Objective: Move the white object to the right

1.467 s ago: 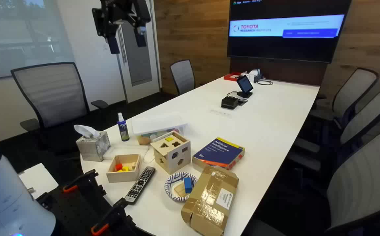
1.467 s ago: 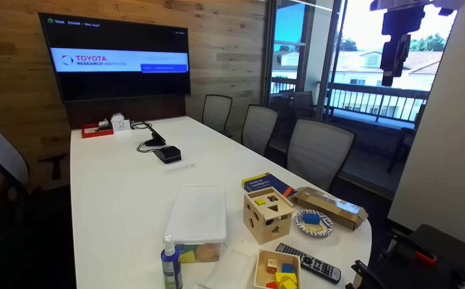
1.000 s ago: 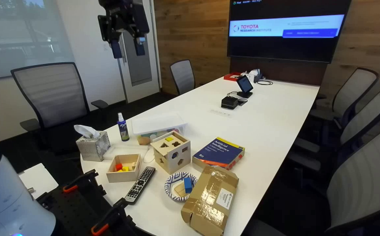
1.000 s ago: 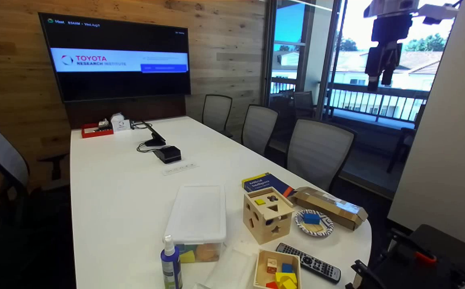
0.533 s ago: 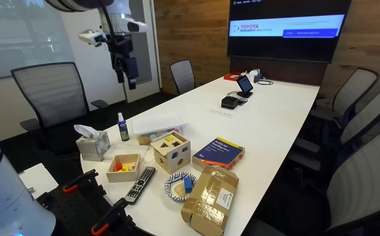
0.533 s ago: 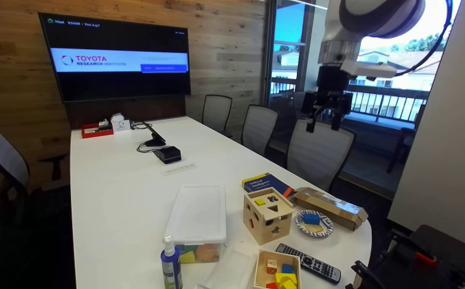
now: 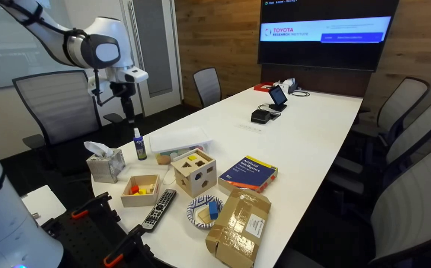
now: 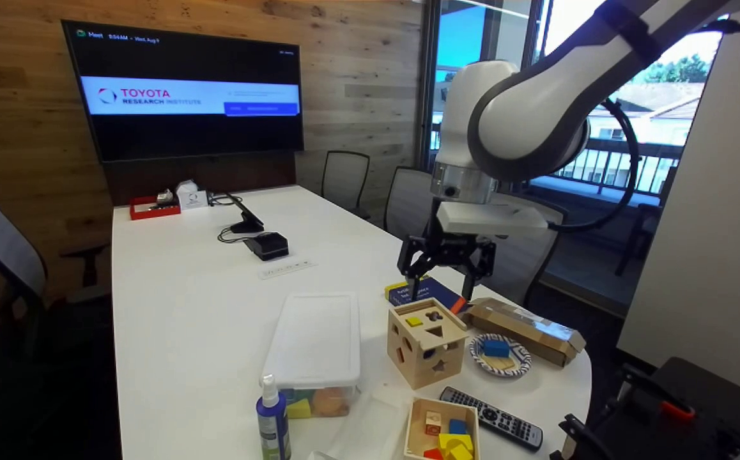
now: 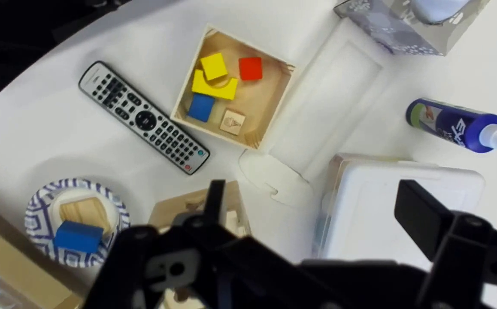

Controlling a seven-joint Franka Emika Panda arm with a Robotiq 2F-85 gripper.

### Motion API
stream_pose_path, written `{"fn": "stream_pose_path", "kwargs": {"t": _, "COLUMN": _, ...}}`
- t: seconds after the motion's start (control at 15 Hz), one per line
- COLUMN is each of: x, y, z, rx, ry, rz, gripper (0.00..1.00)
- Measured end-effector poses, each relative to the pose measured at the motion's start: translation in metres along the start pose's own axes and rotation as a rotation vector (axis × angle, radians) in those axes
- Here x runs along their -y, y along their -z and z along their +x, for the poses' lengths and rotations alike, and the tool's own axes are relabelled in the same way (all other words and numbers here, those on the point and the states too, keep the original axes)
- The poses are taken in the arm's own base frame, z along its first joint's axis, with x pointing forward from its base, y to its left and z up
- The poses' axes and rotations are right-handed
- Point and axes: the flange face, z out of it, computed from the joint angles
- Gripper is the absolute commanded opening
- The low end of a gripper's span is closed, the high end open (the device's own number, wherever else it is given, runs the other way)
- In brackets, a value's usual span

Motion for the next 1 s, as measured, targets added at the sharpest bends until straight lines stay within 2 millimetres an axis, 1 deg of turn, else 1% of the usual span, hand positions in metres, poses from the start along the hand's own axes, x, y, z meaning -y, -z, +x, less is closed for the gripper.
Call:
{"fn": "stream_pose_path", "kwargs": {"t": 0.2, "x": 0.017, "y": -0.036, "z": -0.011, "rx": 0.015, "ry": -0.124, "rz": 0.047, "gripper": 1.0}}
{"fn": "stream_pose_path", "kwargs": {"t": 0.53, "x": 0.042, "y": -0.081, "z": -0.034, "rx": 0.008, "ry": -0.356, "rz": 0.119, "gripper": 1.0}}
{"fn": "stream_pose_path", "kwargs": {"t": 0.67, "x": 0.046, "y": -0.102, "z": -0.042, "rx": 0.016, "ry": -0.442, "rz": 0.124, "gripper": 1.0}}
{"fn": "stream_pose_path", "kwargs": {"t": 0.8, "x": 0.045, "y": -0.125, "z": -0.048, "rx": 0.031, "ry": -0.527, "rz": 0.105, "gripper": 1.0}}
{"fn": "stream_pose_path", "kwargs": {"t": 1.0, "x": 0.044, "y": -0.156, "z": -0.051, "rx": 0.058, "ry": -0.593, "rz": 0.086, "gripper": 1.0}}
